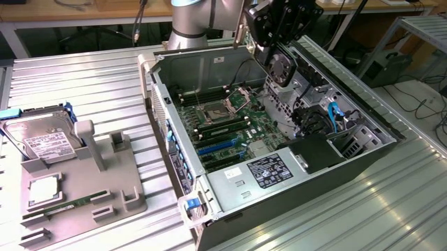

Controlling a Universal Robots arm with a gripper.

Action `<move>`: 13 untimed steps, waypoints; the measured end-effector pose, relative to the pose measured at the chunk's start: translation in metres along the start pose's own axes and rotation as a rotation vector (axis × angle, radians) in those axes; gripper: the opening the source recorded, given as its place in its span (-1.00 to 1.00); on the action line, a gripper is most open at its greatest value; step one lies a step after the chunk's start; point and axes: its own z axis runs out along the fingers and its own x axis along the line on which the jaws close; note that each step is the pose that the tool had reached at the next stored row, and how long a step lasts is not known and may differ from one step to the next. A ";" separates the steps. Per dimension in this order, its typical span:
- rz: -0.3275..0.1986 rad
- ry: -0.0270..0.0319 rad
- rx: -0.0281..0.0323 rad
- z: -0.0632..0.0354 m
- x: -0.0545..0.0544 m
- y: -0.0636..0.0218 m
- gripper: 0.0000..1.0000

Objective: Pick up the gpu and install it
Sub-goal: 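Insert the gpu into the slot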

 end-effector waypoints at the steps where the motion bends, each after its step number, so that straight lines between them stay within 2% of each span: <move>1: -0.012 0.0006 -0.0003 0.0000 0.000 0.0000 -0.44; 7: -0.082 0.0039 -0.0018 0.0000 0.000 0.0000 -0.44; 13: -0.127 0.0061 -0.0027 0.0000 0.000 0.0000 -0.44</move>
